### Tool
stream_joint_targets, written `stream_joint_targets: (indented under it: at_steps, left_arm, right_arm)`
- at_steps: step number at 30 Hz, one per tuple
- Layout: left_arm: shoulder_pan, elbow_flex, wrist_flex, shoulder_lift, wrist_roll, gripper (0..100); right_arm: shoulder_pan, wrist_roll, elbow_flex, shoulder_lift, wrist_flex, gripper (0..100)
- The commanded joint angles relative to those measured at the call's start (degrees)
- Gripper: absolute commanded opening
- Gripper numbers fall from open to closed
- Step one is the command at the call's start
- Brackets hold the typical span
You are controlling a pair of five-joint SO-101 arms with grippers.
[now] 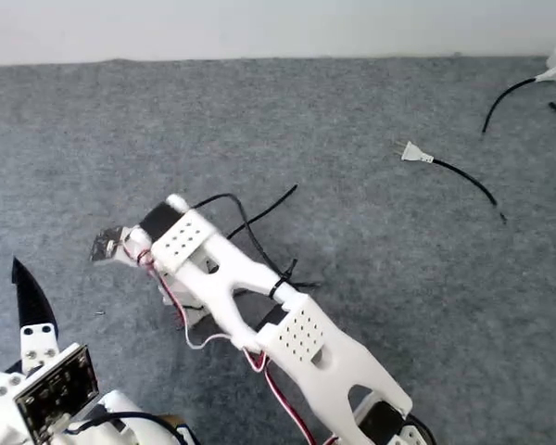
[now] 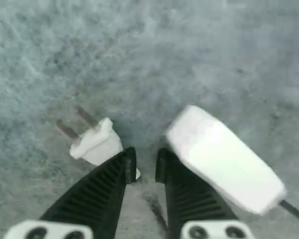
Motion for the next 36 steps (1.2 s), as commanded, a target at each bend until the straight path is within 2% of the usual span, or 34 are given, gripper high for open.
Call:
stream_joint_targets:
  at_steps: [1, 14, 25, 29, 33, 36]
  left_arm:
    - [0.09, -1.01, 0.00, -0.88, -0.62, 37]
    - [0.18, -1.01, 0.00, -0.88, -0.62, 37]
    - [0.35, -11.12, 0.00, -0.88, -0.18, 37]
    - [2.73, -13.23, 1.05, -0.88, -0.35, 37]
    - [2.90, -16.66, 4.48, -0.88, -0.44, 37]
    - [2.90, -18.24, 5.80, -0.88, -0.44, 37]
  right_arm:
    - [-3.03, -1.58, 2.73, -1.89, 2.24, 9.0]
    - [-4.53, -2.55, 2.99, -4.09, 2.24, 9.0]
    - [-4.53, -2.55, 3.69, -25.80, 2.51, 9.1]
    - [-6.37, -2.55, 11.78, -31.25, 2.51, 10.2]
    - [-9.10, -2.64, 24.97, -31.78, 2.07, 18.3]
    - [-8.66, -2.64, 28.75, -31.78, 0.57, 20.4]
